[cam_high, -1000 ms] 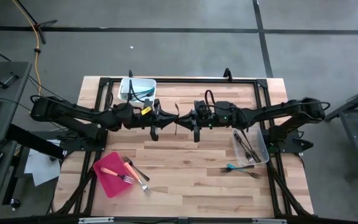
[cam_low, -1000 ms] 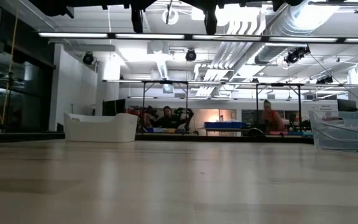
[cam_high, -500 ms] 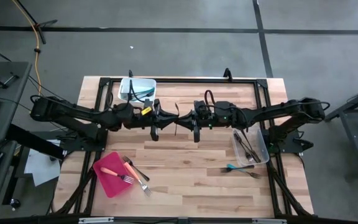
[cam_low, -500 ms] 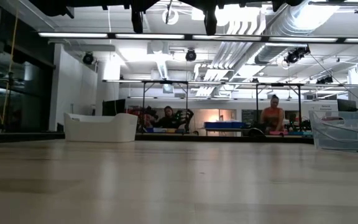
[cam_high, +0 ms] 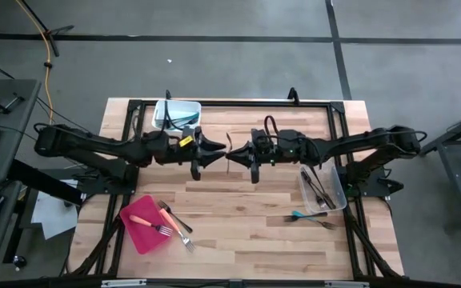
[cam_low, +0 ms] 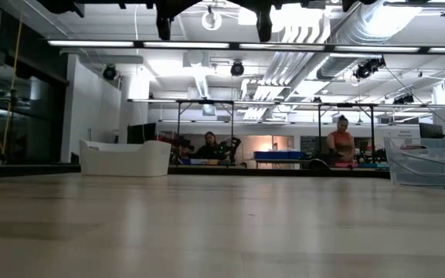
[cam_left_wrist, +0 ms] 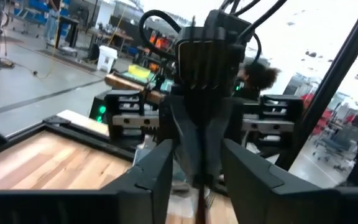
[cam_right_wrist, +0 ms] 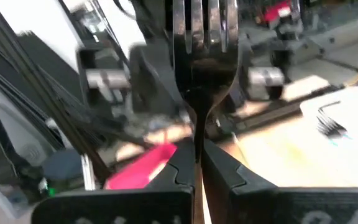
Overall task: Sort silverware by color (type)
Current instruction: Put the black fork into the transparent bin
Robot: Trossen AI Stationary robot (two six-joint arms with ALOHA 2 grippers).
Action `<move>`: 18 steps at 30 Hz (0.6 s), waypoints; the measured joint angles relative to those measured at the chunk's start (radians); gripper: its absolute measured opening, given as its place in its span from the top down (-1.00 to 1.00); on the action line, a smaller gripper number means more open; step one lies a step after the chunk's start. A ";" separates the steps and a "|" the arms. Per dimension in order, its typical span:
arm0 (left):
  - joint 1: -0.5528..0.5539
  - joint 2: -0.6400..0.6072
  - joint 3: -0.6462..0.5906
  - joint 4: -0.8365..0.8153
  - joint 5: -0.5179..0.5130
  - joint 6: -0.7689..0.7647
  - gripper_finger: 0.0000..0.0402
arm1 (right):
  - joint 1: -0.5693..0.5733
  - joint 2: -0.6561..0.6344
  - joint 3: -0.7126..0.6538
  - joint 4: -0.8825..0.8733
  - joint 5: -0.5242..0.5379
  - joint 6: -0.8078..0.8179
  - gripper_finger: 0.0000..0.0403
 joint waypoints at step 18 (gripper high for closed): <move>-0.001 -0.402 0.000 -0.480 0.000 0.045 0.30 | -0.036 -0.294 -0.001 -0.393 0.013 -0.201 1.00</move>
